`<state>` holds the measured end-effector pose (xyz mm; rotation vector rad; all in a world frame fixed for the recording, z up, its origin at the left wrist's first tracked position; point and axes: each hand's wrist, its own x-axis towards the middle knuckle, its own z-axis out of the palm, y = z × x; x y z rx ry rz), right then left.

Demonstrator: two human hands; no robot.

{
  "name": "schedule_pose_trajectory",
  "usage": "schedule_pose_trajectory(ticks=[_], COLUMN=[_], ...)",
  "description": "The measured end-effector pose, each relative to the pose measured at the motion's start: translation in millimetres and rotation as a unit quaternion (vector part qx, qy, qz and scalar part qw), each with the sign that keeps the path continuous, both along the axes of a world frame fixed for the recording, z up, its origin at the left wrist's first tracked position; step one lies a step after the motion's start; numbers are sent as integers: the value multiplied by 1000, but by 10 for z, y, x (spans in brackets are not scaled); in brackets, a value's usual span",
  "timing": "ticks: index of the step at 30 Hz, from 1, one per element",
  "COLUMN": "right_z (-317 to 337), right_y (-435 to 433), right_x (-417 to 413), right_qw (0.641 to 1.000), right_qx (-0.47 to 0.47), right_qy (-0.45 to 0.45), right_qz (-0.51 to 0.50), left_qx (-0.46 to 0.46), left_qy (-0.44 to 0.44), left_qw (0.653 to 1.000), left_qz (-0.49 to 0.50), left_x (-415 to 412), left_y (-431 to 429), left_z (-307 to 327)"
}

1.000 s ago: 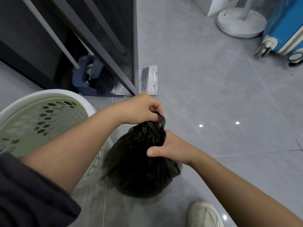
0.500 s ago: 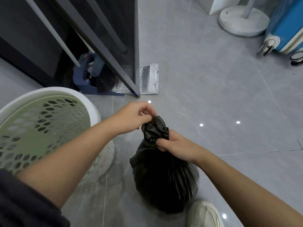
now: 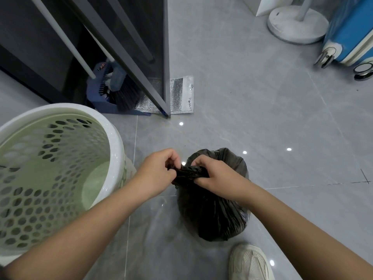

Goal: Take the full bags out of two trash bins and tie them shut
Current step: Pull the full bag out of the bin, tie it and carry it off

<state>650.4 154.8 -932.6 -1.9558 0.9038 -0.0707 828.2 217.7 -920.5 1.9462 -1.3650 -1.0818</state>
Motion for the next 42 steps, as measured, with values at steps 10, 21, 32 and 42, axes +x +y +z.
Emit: schedule_pose_trajectory(ticks=[10, 21, 32, 42], right_z=[4, -24, -61, -89], right_y=[5, 17, 0, -43], right_x=[81, 87, 78, 65], right_qw=[999, 998, 997, 997], right_qx=[-27, -26, -30, -17], right_qy=[27, 40, 51, 59], right_qz=[22, 34, 54, 57], left_qx=[23, 51, -164, -30], left_qy=[-50, -38, -94, -393], left_qw=[998, 997, 980, 898], left_qz=[17, 39, 60, -197], left_x=[-141, -214, -260, -335], left_y=[-13, -21, 53, 80], left_z=[71, 38, 133, -90])
